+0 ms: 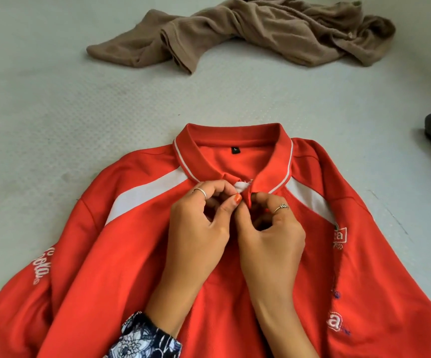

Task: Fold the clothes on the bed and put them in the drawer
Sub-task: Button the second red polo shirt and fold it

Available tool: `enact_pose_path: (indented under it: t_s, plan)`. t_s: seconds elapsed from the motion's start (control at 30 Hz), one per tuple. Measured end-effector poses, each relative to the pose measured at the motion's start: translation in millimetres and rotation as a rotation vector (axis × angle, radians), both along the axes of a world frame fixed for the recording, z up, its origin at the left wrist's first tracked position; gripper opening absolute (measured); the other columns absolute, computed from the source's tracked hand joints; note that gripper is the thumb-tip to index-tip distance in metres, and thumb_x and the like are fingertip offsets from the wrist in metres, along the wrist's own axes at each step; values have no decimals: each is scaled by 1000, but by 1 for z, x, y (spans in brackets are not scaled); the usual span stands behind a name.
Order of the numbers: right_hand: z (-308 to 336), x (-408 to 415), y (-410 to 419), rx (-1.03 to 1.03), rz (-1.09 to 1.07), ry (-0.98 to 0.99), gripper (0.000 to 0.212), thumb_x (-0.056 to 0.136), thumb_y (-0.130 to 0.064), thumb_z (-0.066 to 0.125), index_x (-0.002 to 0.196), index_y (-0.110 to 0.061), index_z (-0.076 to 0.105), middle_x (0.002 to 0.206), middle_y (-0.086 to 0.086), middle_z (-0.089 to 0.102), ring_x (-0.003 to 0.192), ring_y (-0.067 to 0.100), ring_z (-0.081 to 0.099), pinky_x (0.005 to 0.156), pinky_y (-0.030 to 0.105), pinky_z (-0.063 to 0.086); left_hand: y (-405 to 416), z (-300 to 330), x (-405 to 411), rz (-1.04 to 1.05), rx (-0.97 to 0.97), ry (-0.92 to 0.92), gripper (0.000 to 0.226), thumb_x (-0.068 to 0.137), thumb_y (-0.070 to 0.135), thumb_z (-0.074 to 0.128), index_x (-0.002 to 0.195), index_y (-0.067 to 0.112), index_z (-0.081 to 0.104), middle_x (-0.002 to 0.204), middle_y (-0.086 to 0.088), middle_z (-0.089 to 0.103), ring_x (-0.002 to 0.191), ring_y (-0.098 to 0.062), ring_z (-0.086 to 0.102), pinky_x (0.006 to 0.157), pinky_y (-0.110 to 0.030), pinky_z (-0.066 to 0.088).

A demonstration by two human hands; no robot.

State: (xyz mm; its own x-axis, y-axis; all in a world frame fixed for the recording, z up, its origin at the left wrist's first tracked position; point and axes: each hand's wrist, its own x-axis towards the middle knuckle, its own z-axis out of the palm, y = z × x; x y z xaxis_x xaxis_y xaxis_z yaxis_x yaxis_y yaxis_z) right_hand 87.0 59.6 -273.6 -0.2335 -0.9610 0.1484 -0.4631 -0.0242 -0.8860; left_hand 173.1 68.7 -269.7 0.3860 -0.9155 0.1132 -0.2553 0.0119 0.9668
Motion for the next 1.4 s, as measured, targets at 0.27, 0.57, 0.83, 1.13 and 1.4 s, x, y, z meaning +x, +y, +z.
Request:
enact_pose_path:
  t_s: [0.27, 0.57, 0.83, 1.13, 1.4]
  plan:
    - [1, -6, -1, 90, 77, -256, 8, 72, -33, 66, 77, -38, 68, 69, -12, 69, 59, 0, 60, 65, 27, 53, 0, -2, 0, 40, -11, 1, 8, 83, 15, 63, 87, 19, 69, 87, 7, 71, 77, -9, 68, 68, -24, 54]
    - [1, -10, -8, 162, 255, -317, 18, 81, -31, 55, 84, -35, 72, 72, -14, 71, 63, -1, 61, 66, 26, 48, 2, -1, 0, 131, -74, -30, 17, 84, -2, 67, 88, 14, 71, 88, 7, 71, 80, -3, 68, 72, -18, 54]
    - [0, -13, -18, 183, 334, -199, 12, 77, -36, 60, 83, -30, 68, 68, -11, 69, 53, 7, 61, 61, 36, 54, 1, -2, 1, 128, -64, -88, 21, 85, 5, 63, 90, 24, 71, 93, 13, 72, 88, 0, 68, 78, -17, 53]
    - [-3, -7, -12, -52, 274, 114, 7, 84, -31, 56, 84, -25, 60, 63, -9, 58, 54, 9, 55, 54, 24, 40, 3, 8, -9, 171, -34, -59, 11, 81, 26, 75, 86, 17, 71, 79, 10, 72, 72, 1, 69, 67, -16, 54]
    - [0, -7, -13, 25, 308, -178, 7, 83, -27, 60, 82, -23, 66, 67, -9, 64, 51, 7, 53, 53, 25, 43, -6, 4, -11, 244, -13, 187, 26, 87, 4, 66, 85, 23, 48, 75, 0, 70, 68, -8, 67, 65, -18, 50]
